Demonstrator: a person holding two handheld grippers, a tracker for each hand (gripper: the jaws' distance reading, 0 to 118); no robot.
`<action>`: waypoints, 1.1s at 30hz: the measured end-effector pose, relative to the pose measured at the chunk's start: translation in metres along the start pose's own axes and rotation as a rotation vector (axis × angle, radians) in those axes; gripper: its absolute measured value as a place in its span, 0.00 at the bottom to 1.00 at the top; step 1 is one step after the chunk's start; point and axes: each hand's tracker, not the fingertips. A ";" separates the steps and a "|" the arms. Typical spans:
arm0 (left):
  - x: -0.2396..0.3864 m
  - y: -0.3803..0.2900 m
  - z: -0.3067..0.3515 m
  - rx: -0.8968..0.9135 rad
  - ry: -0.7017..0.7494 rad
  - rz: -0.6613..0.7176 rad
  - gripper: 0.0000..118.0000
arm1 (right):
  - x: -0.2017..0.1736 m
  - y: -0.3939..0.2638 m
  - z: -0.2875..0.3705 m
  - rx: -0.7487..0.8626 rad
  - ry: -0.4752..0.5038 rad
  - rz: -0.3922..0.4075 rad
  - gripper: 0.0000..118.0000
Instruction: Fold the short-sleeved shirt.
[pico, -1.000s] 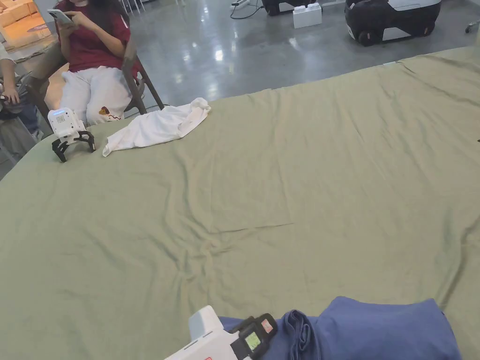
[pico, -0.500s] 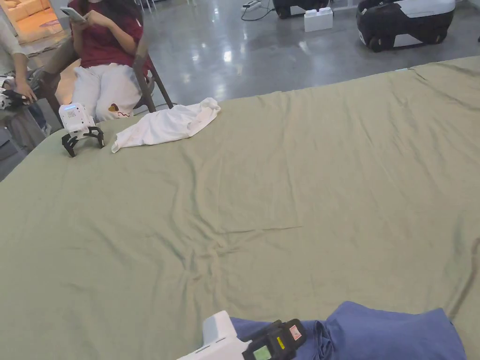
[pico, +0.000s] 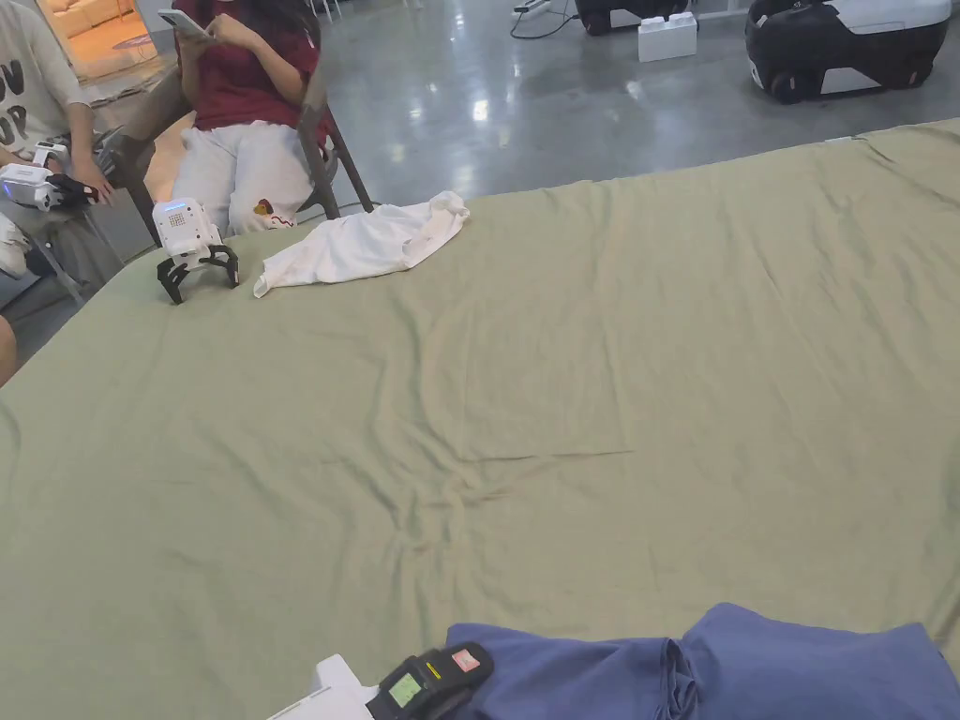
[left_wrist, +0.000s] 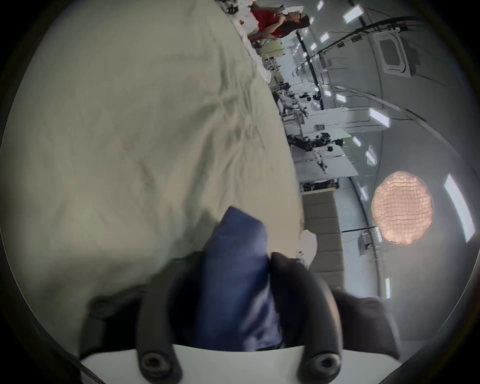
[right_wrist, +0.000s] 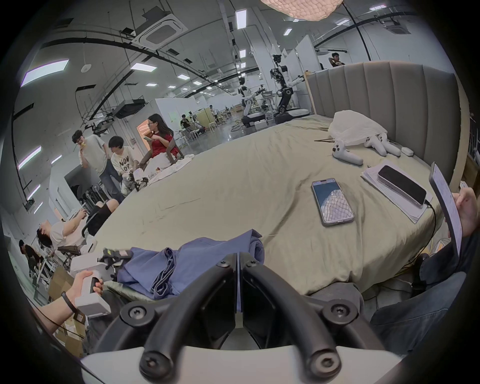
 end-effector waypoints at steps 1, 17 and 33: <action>-0.002 -0.002 -0.001 -0.002 0.062 -0.039 0.19 | 0.001 -0.001 0.000 0.001 0.002 -0.010 0.00; 0.125 -0.033 0.038 0.092 -0.061 -0.289 0.09 | 0.002 0.004 -0.006 0.037 0.032 -0.018 0.00; 0.180 -0.158 -0.117 -0.301 -0.129 -0.504 0.68 | 0.033 -0.024 0.011 0.046 -0.051 -0.112 0.00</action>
